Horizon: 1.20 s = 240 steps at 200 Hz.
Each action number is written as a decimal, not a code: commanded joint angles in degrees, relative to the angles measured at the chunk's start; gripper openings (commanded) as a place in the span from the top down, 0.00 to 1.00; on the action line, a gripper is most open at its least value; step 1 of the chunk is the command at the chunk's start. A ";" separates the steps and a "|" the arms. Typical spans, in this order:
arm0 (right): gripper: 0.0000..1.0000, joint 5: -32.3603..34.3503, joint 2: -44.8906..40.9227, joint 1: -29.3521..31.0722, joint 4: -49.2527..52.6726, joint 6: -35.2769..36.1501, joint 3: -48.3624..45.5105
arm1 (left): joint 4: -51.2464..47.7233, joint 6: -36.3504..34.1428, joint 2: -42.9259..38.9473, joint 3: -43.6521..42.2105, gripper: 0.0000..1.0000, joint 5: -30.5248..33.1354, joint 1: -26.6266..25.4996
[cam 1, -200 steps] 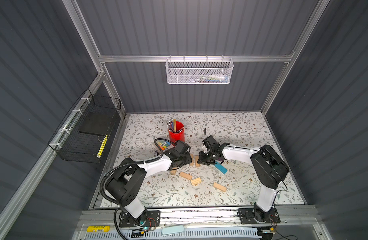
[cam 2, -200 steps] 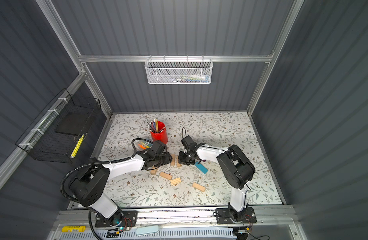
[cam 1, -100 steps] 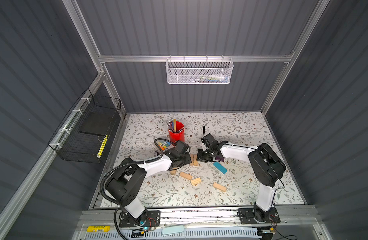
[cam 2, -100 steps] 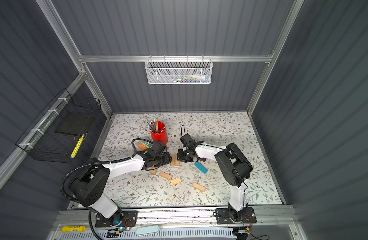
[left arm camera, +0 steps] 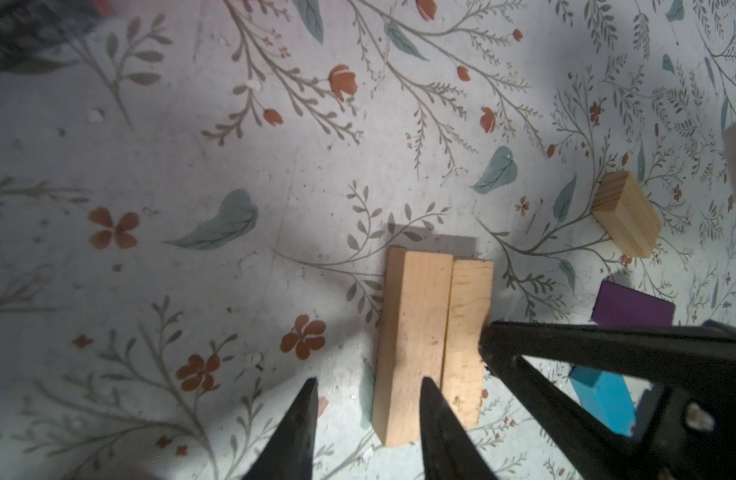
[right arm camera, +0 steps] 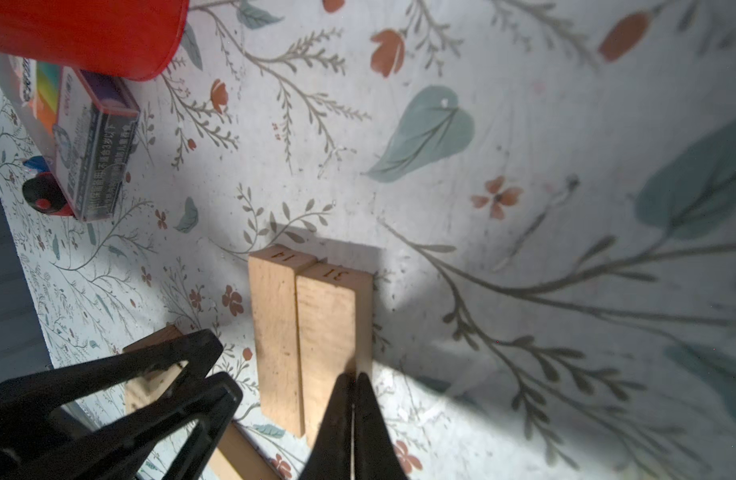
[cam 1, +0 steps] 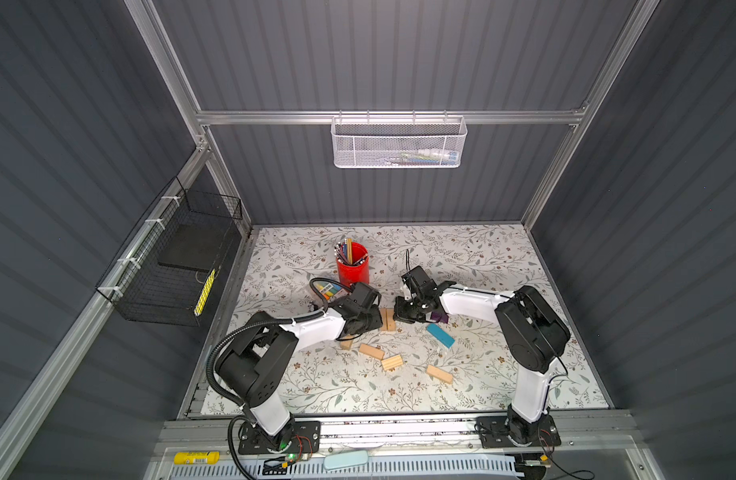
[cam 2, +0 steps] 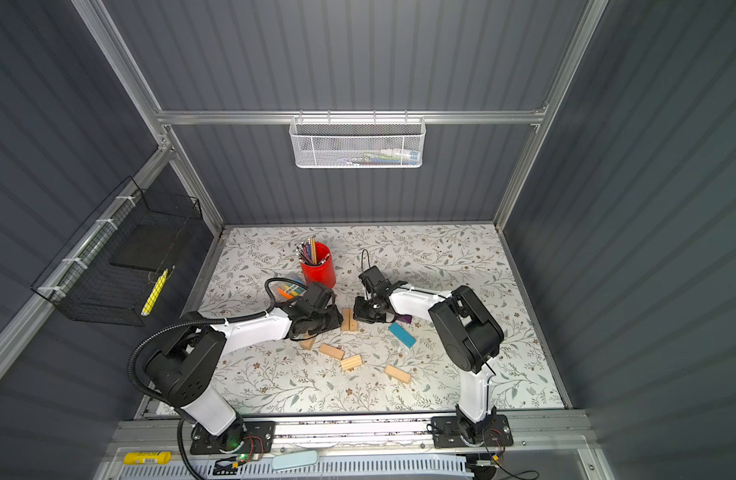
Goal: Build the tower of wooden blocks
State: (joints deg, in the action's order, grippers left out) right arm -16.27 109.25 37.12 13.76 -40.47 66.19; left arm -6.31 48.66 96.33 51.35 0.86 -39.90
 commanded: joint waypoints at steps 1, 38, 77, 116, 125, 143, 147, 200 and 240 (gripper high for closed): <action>0.93 1.51 2.20 -0.08 1.98 0.05 0.11 | -0.12 -0.96 1.27 1.57 0.60 -1.14 0.38; 0.93 0.50 1.03 -0.01 1.22 -0.64 -0.13 | 1.03 -1.47 2.06 1.91 0.61 -1.92 0.44; 0.91 0.10 -2.16 -0.02 1.73 -1.27 -0.44 | 0.70 -1.71 1.67 2.10 0.62 -1.68 0.44; 0.88 0.10 -5.65 -0.03 2.50 -1.54 -3.56 | -0.08 -1.73 0.14 1.74 0.62 -0.54 0.44; 0.88 0.47 -6.06 -0.01 3.00 -1.63 -4.32 | -0.21 -1.69 -0.21 1.54 0.63 -0.35 0.44; 0.89 0.83 -5.88 0.04 3.40 -1.80 -5.55 | -0.63 -1.65 -0.83 1.38 0.62 -0.16 0.44; 0.90 0.56 -5.81 0.04 3.24 -1.73 -5.70 | -0.80 -1.67 -0.95 1.40 0.62 -0.14 0.44; 0.91 -0.52 -4.45 1.28 2.12 -1.68 -6.04 | -1.77 -1.75 -2.71 0.69 0.63 0.42 0.44; 0.92 -1.01 -3.22 1.46 1.97 -1.54 -5.23 | -2.13 -1.70 -3.43 0.42 0.62 0.98 0.44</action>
State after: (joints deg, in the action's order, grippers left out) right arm -16.78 104.47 38.41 15.00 -42.00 60.38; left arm -6.44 48.10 94.39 51.81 0.67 -39.90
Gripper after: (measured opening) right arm 0.084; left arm 0.376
